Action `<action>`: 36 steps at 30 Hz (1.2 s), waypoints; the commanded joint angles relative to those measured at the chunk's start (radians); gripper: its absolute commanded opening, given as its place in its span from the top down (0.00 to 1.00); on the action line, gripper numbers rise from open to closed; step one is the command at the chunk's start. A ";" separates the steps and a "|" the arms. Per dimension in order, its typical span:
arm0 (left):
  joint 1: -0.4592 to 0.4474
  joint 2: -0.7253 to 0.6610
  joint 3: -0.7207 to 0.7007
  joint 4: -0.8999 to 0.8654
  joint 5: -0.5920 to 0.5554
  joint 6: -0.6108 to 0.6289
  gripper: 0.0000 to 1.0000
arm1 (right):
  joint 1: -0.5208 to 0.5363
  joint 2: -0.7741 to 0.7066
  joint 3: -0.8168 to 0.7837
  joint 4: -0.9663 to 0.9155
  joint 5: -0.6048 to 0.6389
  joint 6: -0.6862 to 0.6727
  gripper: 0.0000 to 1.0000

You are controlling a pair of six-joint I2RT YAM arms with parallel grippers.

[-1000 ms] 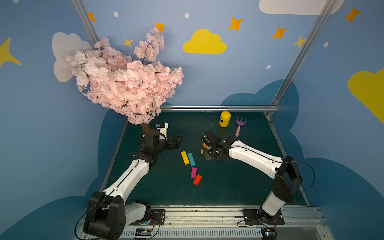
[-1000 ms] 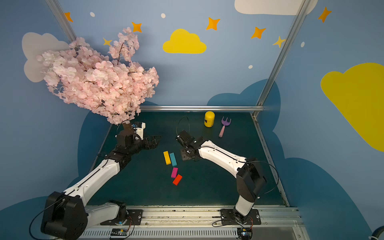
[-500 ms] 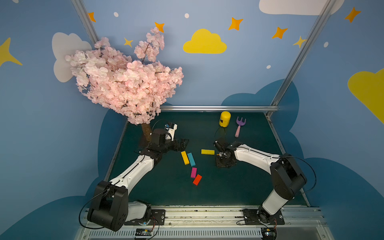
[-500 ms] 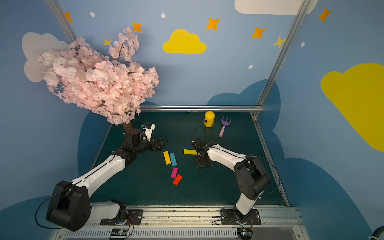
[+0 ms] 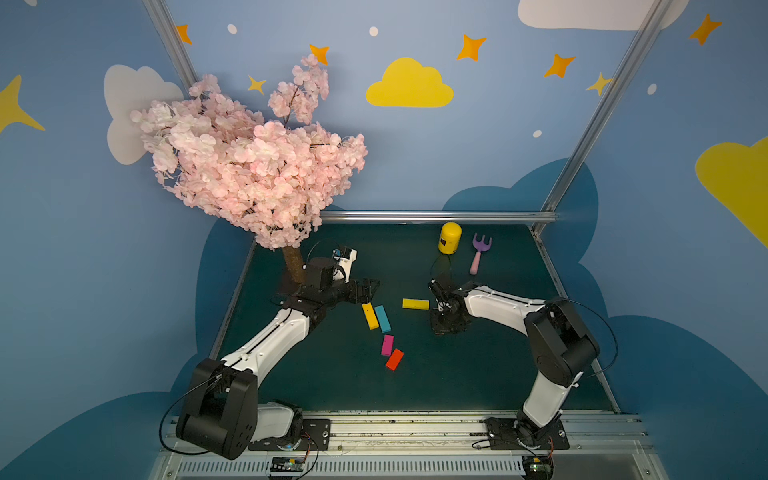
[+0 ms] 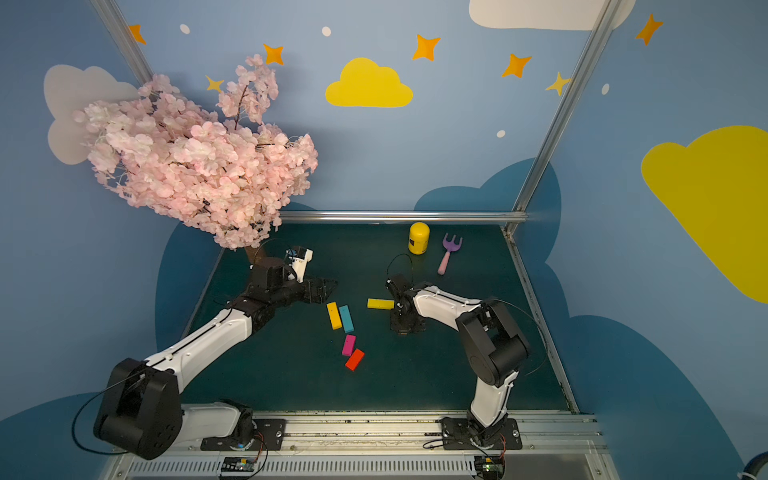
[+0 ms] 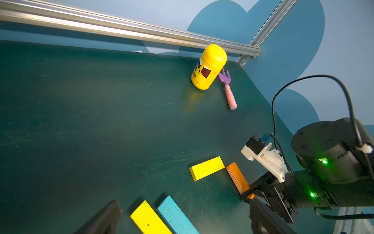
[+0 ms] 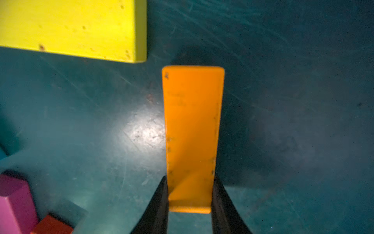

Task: Assemble the letter p with building blocks
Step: Assemble the building block at the center of the board.

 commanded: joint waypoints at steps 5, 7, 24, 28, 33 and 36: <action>-0.005 0.010 0.028 -0.024 -0.006 0.014 0.00 | -0.006 0.062 0.019 0.042 -0.010 -0.015 0.81; -0.007 0.009 0.030 -0.024 -0.005 0.012 0.00 | -0.007 0.066 0.025 0.041 -0.008 -0.014 0.81; -0.011 -0.002 0.028 -0.026 -0.005 0.008 0.00 | -0.012 0.111 0.077 0.043 -0.011 -0.016 0.81; -0.010 -0.006 0.028 -0.026 -0.006 0.008 0.00 | -0.012 0.114 0.079 0.044 -0.007 -0.013 0.81; -0.011 -0.015 0.026 -0.028 -0.005 0.006 0.00 | -0.013 0.096 0.084 0.044 -0.002 -0.015 0.81; -0.011 -0.018 0.025 -0.029 -0.006 0.007 0.00 | -0.014 0.085 0.091 0.037 -0.002 -0.020 0.81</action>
